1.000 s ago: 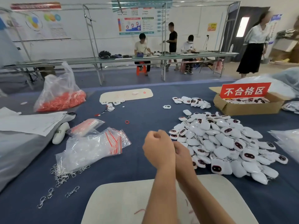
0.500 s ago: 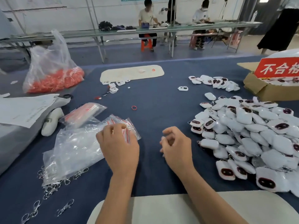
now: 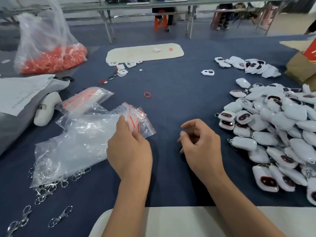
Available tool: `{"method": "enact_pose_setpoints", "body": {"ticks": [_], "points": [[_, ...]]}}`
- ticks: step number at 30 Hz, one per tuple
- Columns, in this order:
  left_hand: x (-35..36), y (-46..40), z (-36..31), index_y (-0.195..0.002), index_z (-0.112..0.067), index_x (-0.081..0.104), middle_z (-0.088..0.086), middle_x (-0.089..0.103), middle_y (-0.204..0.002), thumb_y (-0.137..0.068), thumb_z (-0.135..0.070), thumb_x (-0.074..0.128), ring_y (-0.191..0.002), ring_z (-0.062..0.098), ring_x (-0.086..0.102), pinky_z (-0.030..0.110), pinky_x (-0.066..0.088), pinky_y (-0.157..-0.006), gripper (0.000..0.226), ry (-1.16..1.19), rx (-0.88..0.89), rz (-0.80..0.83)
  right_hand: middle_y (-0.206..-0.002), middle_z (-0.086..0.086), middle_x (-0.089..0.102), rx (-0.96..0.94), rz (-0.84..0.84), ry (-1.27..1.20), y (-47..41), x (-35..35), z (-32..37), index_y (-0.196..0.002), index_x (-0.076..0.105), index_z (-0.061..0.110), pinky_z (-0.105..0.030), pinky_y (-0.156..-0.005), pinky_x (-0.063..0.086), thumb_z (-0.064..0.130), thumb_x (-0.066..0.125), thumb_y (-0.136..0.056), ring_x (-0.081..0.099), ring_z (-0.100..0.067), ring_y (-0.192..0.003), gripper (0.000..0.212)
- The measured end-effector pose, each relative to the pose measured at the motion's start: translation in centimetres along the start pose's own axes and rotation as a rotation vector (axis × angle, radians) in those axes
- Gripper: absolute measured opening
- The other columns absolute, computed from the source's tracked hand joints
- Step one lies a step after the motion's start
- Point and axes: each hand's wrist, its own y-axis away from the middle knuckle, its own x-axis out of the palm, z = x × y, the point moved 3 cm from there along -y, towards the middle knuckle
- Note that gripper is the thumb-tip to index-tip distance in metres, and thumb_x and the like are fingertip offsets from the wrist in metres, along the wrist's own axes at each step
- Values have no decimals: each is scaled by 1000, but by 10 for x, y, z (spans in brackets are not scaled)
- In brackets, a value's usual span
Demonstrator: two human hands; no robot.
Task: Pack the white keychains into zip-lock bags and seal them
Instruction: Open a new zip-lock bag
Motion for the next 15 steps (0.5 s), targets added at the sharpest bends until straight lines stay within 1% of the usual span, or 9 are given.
{"method": "enact_pose_setpoints", "body": {"ticks": [3,5,7,9,10,12,13,14,15], "points": [[-6,3,-6,-129,-22,69,0,78,-112,-99,-14,61,-105,36,66,39,47,-87,33,134,54,-98,-71,5,71,-9,-9,-1,0,-1,1,-91,63,28,-36,-59,57,12,67,-97,66,-17,-57,18],[-9,7,-14,-122,-20,74,1,79,-105,-98,-10,59,-98,32,71,35,49,-87,30,208,151,-97,-69,4,70,-10,5,-26,0,-1,2,-89,63,27,-34,-54,56,16,66,-99,66,-16,-54,16],[-6,17,-26,-115,-21,74,-1,77,-91,-92,-5,51,-85,29,71,34,53,-80,36,213,306,-14,-70,3,70,-4,55,-85,0,-1,5,-86,64,25,-31,-49,52,25,62,-104,64,-16,-50,17],[5,31,-36,-114,-19,72,0,75,-91,-89,-1,48,-84,27,69,37,55,-76,39,210,430,153,-69,3,70,1,105,-133,0,1,8,-81,65,24,-27,-51,50,32,55,-107,63,-13,-51,29],[12,39,-39,-113,-19,70,-1,74,-91,-91,-2,49,-84,26,68,37,54,-73,34,199,485,247,-67,7,69,-3,106,-136,0,0,9,-75,64,27,-23,-54,48,34,53,-109,61,-9,-53,36],[23,53,-45,-108,-18,66,-8,69,-82,-93,-6,54,-73,21,63,29,44,-60,23,159,604,364,-58,15,61,16,61,-119,-3,-5,9,-61,57,30,-17,-54,41,39,53,-109,53,-1,-53,49],[26,57,-46,-111,-19,65,-11,67,-79,-91,-8,56,-69,18,60,27,42,-58,24,157,638,394,-55,16,59,47,30,-124,-5,-7,7,-58,55,29,-16,-53,39,42,55,-107,51,0,-52,51],[29,57,-46,-115,-20,64,-11,68,-80,-90,-8,58,-70,17,61,29,45,-58,28,164,642,418,-55,16,60,77,7,-144,-6,-9,5,-58,56,27,-16,-53,39,43,59,-105,52,0,-52,50],[32,56,-44,-119,-20,64,-9,70,-83,-89,-9,59,-73,18,63,33,50,-62,32,178,634,441,-57,14,64,98,-3,-167,-8,-10,3,-61,60,25,-15,-54,41,43,63,-103,55,0,-52,46]]}}
